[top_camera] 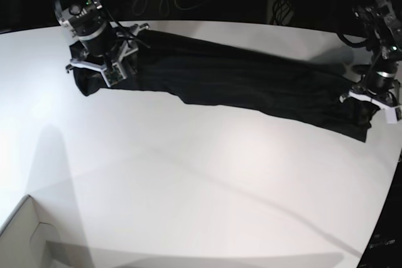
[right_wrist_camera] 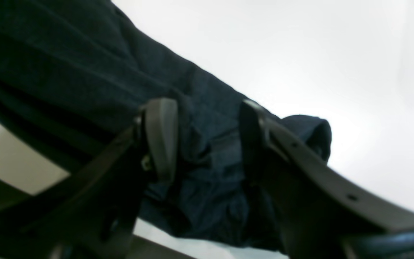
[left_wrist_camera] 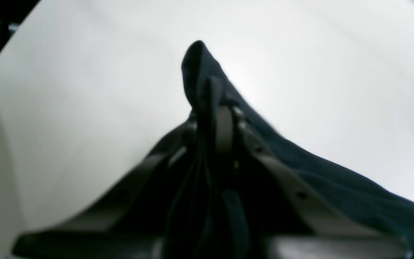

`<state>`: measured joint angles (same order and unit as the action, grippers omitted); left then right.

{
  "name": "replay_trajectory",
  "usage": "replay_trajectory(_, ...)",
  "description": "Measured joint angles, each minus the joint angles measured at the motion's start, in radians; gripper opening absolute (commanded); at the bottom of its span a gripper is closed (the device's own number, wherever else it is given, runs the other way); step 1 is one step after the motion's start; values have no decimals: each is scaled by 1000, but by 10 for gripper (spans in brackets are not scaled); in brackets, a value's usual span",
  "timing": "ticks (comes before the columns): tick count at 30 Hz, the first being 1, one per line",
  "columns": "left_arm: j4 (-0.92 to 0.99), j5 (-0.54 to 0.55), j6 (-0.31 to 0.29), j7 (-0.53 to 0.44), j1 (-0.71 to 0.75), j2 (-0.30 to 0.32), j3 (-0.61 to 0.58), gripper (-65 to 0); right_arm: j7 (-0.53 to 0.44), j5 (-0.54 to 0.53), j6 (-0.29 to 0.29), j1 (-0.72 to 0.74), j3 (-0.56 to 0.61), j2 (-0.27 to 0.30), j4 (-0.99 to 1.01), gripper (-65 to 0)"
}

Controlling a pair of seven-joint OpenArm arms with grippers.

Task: Layout the t-shirt on the table in an organized manner, then fold the t-shirt properly
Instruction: 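Regrasp the strip end with the left gripper, right gripper holding, then lift the strip end with the left gripper and fold it toward the right gripper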

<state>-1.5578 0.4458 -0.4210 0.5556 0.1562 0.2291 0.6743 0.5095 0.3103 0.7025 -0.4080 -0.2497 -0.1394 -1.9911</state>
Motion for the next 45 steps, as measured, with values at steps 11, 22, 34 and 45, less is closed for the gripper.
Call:
replay_trajectory(11,-305,-48,9,-5,114,-129,-78,-649,3,0,0,122,-212,-16,0,-365)
replay_trajectory(22,-348,-496,6,-9,112,-285,-524,-649,3,0,0,127,-216,-19,1,-365)
replay_trajectory(34,-312,-716,4,-17,112,-296,-824,-649,3,0,0,127,-215,-19,1,-366)
replay_trajectory(45,-213,-733,2,-14,114,-290,-827,-646,3,0,0,128,-214,-19,1,-369)
